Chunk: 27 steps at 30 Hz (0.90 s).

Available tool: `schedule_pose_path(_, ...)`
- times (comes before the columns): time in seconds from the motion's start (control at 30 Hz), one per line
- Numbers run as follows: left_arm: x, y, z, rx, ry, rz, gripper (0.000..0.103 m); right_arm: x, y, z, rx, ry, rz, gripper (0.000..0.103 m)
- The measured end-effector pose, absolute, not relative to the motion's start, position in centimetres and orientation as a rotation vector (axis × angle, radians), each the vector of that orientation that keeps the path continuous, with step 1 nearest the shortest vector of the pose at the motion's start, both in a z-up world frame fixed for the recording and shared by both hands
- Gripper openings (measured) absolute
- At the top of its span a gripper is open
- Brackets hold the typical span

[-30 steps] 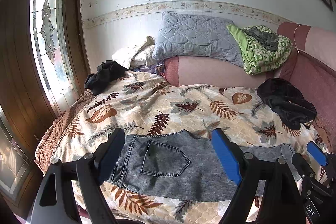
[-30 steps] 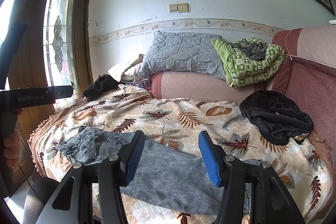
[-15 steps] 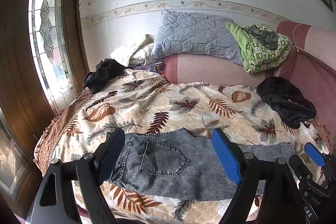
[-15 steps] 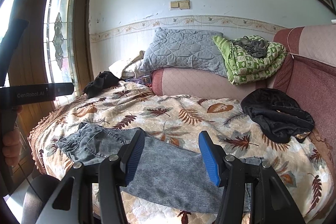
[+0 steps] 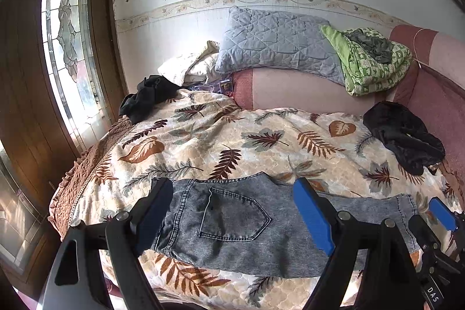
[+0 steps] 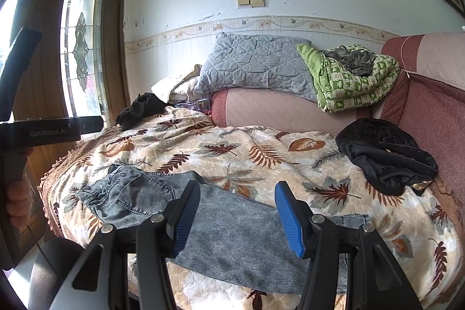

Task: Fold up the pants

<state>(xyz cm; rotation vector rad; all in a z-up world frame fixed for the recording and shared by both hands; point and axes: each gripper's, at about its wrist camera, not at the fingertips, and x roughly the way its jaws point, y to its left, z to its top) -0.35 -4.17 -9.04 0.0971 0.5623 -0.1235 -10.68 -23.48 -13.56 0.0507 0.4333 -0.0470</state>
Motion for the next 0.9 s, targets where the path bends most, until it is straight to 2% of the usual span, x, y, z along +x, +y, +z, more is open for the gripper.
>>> schedule_pose_path(0.9, -1.2, -2.3, -8.0, 0.080, 0.526, -0.098, 0.085, -11.3, -21.6, -12.6, 0.005, 0.421, -0.016, 0.057)
